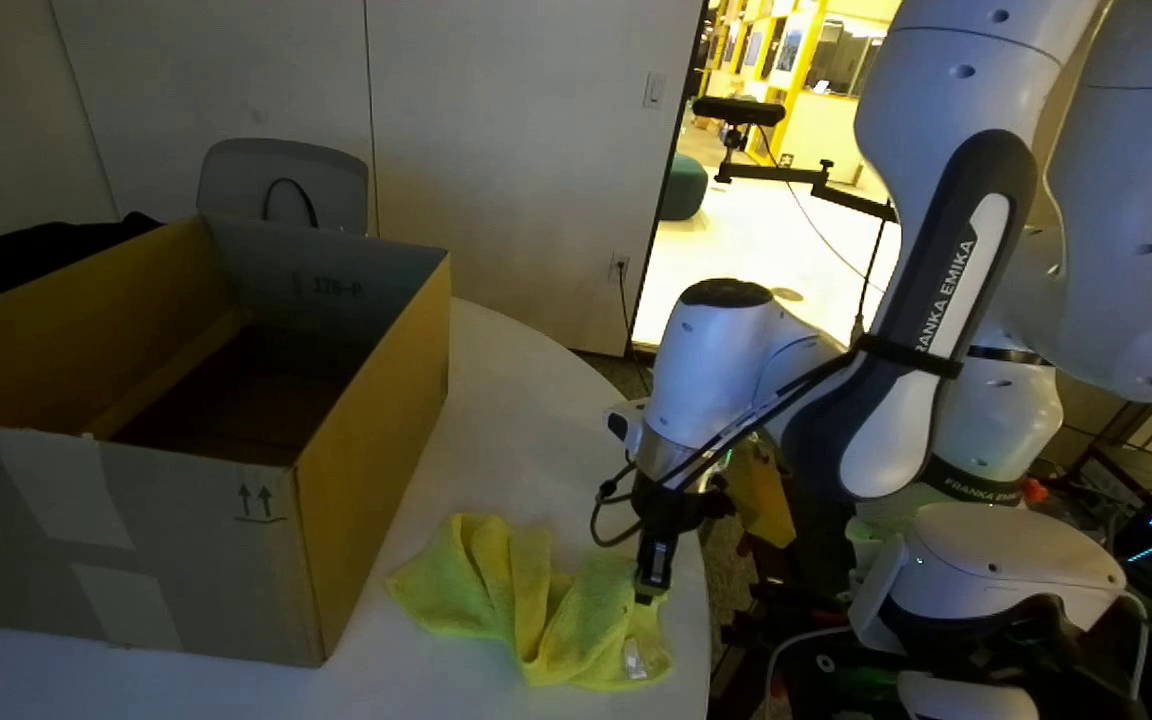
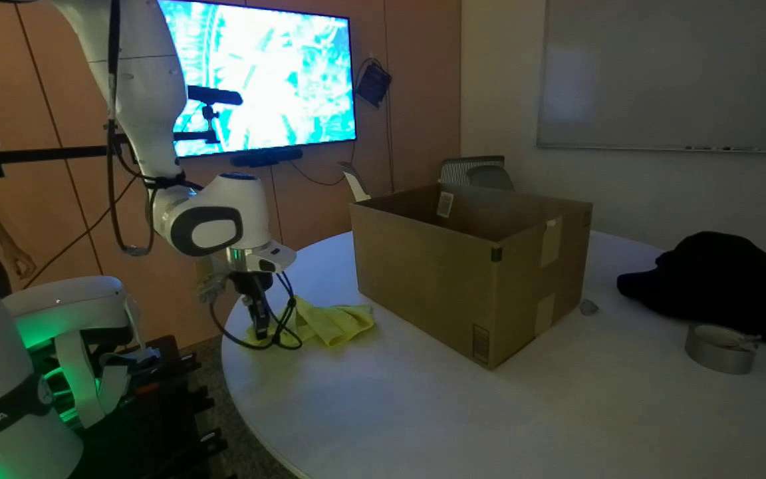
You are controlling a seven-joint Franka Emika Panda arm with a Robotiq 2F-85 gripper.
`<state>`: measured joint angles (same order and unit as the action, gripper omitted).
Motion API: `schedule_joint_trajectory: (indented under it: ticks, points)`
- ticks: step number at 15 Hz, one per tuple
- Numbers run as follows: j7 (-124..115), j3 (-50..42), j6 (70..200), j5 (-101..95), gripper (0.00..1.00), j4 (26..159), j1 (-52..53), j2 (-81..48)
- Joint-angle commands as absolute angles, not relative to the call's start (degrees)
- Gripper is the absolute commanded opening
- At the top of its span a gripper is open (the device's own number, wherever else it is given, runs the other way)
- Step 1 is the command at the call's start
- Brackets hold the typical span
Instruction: Put the marker on the towel and wrap it, then put the towel in the box
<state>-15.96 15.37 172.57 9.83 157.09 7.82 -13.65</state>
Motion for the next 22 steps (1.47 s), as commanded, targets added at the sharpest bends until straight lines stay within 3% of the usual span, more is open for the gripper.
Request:
schedule_joint_trajectory:
  ticks: [1, 7, 18, 22]
  points:
    - [-16.0, 13.8, 172.8, 10.9, 0.12, 159.8, 8.9, -5.5]
    - [-23.0, 7.2, 173.2, 6.2, 0.12, 155.1, 11.2, -5.0]
    - [-27.1, 12.4, 190.8, 20.7, 0.12, 146.7, 11.4, -13.0]
    - [-27.8, 4.5, 197.5, 24.4, 0.11, 143.0, 20.8, -20.8]
